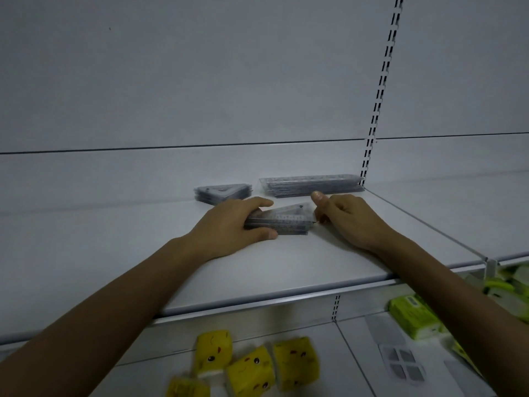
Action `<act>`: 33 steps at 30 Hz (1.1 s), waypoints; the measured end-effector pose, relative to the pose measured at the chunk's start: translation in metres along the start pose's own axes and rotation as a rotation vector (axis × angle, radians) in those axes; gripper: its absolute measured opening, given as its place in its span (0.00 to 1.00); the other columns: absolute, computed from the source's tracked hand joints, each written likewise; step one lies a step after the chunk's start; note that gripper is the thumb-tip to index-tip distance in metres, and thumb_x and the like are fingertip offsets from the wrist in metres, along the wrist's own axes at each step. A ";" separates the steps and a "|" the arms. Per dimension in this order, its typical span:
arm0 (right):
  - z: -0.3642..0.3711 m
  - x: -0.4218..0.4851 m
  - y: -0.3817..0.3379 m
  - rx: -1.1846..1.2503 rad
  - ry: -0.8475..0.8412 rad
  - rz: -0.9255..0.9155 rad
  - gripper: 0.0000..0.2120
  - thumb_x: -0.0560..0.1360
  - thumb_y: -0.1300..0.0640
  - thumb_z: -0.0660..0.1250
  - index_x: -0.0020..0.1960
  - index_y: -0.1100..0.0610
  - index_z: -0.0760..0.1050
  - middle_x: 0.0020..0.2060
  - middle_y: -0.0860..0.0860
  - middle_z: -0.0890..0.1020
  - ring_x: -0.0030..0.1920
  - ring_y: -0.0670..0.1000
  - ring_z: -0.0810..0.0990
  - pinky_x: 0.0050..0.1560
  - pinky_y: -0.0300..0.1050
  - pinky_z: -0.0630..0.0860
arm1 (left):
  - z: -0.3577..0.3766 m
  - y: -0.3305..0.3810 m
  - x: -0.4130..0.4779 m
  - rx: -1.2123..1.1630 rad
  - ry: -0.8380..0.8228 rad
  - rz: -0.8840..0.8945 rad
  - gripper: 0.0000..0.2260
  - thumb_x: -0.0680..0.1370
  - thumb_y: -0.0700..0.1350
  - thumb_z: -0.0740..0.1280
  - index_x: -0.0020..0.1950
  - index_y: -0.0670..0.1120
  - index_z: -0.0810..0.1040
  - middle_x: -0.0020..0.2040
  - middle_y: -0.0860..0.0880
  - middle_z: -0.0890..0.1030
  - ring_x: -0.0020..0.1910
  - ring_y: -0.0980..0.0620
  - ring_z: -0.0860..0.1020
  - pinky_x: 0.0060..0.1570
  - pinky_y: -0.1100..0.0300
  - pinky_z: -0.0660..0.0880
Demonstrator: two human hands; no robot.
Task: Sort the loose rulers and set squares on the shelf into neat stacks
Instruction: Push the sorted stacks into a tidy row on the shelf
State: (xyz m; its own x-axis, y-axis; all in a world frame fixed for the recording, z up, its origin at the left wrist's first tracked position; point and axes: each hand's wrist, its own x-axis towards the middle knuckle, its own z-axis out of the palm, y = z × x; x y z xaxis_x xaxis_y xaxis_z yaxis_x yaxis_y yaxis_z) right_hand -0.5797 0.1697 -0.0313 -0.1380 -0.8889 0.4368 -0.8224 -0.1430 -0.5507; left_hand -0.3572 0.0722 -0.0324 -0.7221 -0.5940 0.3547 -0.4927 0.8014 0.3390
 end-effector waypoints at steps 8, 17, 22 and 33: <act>-0.003 -0.005 -0.006 0.087 0.263 -0.214 0.31 0.80 0.41 0.53 0.27 0.58 0.75 0.22 0.49 0.74 0.25 0.48 0.73 0.32 0.42 0.70 | -0.010 -0.005 -0.004 -0.174 0.001 -0.114 0.28 0.70 0.71 0.55 0.63 0.57 0.73 0.52 0.60 0.80 0.52 0.62 0.76 0.55 0.60 0.72; 0.040 -0.005 -0.070 -0.327 -0.041 -0.786 0.17 0.77 0.48 0.58 0.34 0.55 0.75 0.29 0.45 0.72 0.30 0.47 0.69 0.31 0.42 0.67 | -0.016 0.008 0.001 -0.619 -0.139 -0.403 0.32 0.77 0.66 0.40 0.61 0.54 0.78 0.62 0.52 0.77 0.61 0.55 0.74 0.68 0.59 0.62; 0.051 -0.002 -0.074 -0.139 -0.061 -0.660 0.12 0.77 0.54 0.61 0.35 0.54 0.71 0.31 0.41 0.66 0.30 0.42 0.63 0.31 0.40 0.63 | -0.020 0.003 0.002 -0.826 -0.183 -0.418 0.35 0.74 0.68 0.41 0.65 0.51 0.75 0.64 0.51 0.77 0.66 0.54 0.72 0.73 0.54 0.56; 0.053 -0.002 -0.068 0.001 -0.191 -0.507 0.11 0.76 0.53 0.62 0.47 0.57 0.81 0.40 0.48 0.82 0.36 0.44 0.76 0.37 0.34 0.71 | -0.018 -0.005 0.007 -0.837 -0.241 -0.379 0.33 0.68 0.76 0.50 0.52 0.56 0.83 0.65 0.54 0.76 0.65 0.57 0.73 0.73 0.53 0.56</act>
State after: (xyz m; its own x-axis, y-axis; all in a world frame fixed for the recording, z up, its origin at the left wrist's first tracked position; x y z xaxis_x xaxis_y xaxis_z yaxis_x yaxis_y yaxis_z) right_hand -0.4940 0.1587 -0.0322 0.3790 -0.7718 0.5106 -0.7591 -0.5748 -0.3054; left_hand -0.3513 0.0629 -0.0153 -0.7122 -0.6990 -0.0649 -0.2745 0.1922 0.9422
